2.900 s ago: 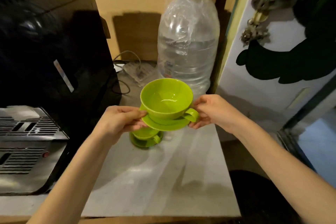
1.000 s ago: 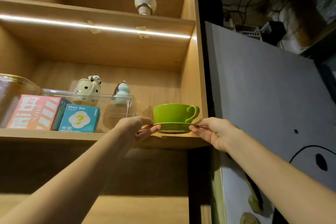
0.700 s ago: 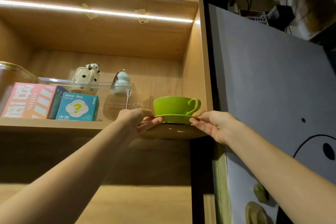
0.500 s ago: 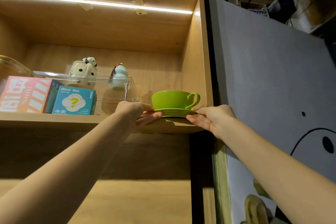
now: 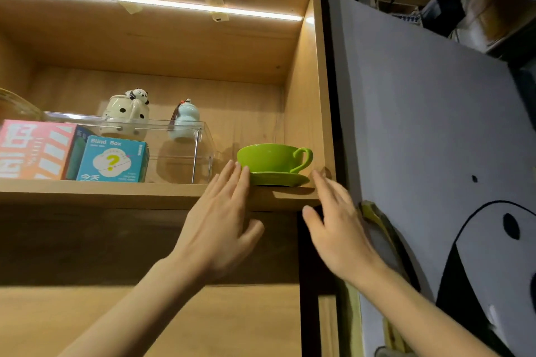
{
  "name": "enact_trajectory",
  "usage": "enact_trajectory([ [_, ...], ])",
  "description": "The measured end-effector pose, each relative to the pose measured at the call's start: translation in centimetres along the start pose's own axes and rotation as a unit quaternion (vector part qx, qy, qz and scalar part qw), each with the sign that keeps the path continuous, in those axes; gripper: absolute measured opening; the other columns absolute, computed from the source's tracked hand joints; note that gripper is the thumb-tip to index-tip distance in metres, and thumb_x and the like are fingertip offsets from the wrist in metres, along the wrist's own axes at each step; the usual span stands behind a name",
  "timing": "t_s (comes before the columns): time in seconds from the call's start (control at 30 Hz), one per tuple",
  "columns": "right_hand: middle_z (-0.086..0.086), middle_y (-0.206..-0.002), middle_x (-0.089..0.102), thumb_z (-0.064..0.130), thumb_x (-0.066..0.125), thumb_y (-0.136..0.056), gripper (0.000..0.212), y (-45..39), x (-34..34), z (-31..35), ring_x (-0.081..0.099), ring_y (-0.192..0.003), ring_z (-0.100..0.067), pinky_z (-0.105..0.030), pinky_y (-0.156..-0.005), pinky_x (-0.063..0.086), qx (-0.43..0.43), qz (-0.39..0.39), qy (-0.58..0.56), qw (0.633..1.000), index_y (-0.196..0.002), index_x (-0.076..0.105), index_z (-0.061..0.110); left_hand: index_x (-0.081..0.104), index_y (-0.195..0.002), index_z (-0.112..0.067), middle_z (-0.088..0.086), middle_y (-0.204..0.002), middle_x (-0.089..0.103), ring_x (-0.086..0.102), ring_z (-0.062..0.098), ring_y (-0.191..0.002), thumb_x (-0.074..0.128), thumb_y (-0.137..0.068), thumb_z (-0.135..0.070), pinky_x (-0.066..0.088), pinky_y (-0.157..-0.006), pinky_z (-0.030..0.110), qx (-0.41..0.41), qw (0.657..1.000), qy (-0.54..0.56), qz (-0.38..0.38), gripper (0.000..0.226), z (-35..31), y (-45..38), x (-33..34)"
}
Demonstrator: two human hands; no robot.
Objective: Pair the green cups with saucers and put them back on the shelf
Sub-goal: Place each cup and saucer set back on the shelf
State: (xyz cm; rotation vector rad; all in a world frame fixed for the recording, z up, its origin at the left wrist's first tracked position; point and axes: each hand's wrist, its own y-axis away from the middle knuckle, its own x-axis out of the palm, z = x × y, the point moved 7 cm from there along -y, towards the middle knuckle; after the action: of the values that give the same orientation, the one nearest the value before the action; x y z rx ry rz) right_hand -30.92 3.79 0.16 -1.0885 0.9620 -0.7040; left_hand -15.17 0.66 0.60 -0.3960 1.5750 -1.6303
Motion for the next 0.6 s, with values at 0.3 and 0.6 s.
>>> enact_trajectory([
  [0.3, 0.006, -0.156, 0.011, 0.042, 0.027, -0.094, 0.058, -0.9, 1.8, -0.2, -0.006, -0.14, -0.002, -0.033, -0.111, -0.018, -0.033, 0.038, 0.141, 0.989, -0.144, 0.004, 0.025, -0.021, -0.134, -0.022, -0.004, -0.147, -0.015, -0.019, 0.01, -0.137, 0.026, -0.076, -0.055, -0.026, -0.104, 0.026, 0.016, 0.997, -0.068, 0.015, 0.083, 1.0, -0.1, 1.7],
  [0.6, -0.001, -0.149, 0.033, 0.035, 0.029, -0.094, 0.049, -2.2, 1.9, -0.3, 0.019, -0.14, -0.014, -0.04, -0.116, -0.005, -0.017, 0.044, 0.146, 0.988, -0.14, 0.023, 0.02, -0.002, -0.144, -0.014, 0.002, -0.155, 0.005, -0.014, 0.008, -0.134, 0.033, -0.074, -0.048, -0.023, -0.106, 0.027, 0.035, 0.996, -0.087, 0.016, 0.084, 0.9, -0.3, 1.6],
])
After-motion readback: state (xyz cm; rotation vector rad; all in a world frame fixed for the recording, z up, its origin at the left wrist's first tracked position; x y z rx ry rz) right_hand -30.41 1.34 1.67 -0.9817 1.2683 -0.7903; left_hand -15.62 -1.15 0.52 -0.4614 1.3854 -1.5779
